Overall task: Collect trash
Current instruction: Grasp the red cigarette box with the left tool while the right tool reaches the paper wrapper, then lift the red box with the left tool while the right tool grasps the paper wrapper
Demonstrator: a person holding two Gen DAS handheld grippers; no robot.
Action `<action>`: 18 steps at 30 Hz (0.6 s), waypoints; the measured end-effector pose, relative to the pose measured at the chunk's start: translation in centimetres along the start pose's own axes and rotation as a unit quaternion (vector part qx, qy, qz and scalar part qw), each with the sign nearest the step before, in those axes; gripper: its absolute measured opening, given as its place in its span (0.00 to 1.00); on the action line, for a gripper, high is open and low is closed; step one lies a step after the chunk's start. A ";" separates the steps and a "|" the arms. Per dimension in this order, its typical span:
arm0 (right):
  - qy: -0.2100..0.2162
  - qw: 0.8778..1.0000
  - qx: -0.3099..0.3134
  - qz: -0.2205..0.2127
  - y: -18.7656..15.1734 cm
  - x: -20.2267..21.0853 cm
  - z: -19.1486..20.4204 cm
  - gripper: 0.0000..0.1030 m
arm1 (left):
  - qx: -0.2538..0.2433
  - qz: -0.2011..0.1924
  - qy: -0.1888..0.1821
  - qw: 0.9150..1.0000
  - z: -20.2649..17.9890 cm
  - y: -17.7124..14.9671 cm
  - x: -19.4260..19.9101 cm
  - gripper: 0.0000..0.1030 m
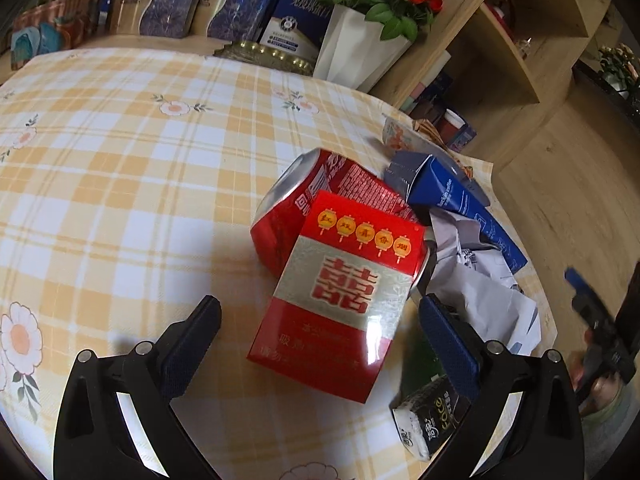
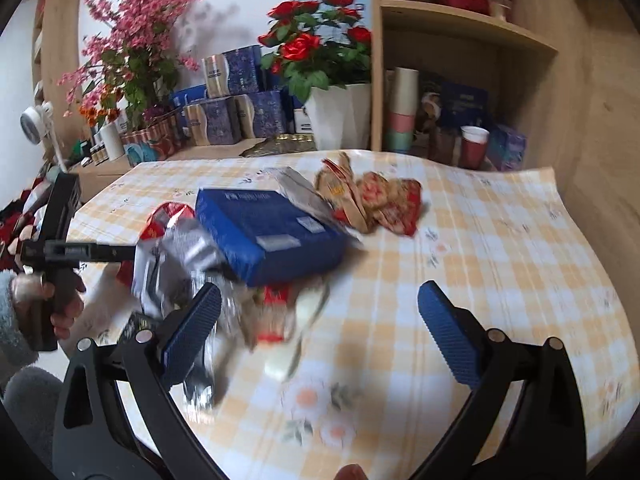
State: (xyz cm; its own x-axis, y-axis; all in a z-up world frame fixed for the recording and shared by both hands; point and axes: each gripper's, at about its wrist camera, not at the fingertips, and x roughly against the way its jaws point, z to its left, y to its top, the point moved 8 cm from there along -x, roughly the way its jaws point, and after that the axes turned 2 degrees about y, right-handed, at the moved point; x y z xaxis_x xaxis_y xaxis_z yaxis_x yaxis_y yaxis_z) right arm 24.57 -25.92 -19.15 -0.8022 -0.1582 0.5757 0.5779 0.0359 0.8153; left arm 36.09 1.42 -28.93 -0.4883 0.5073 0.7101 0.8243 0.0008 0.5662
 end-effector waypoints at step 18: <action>0.007 0.983 0.103 0.154 9.2 -17.8 4.1 0.66 | 0.042 -0.088 0.021 0.995 0.7 -0.5 7.1 0.59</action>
State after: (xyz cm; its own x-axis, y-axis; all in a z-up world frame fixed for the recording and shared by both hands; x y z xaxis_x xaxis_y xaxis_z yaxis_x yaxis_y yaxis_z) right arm 43.54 -18.77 -21.64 -0.5908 -0.1211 0.7977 0.7495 0.2837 0.5981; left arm 32.43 5.62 -24.46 -0.6366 0.4568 0.6213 0.7455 0.1584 0.6474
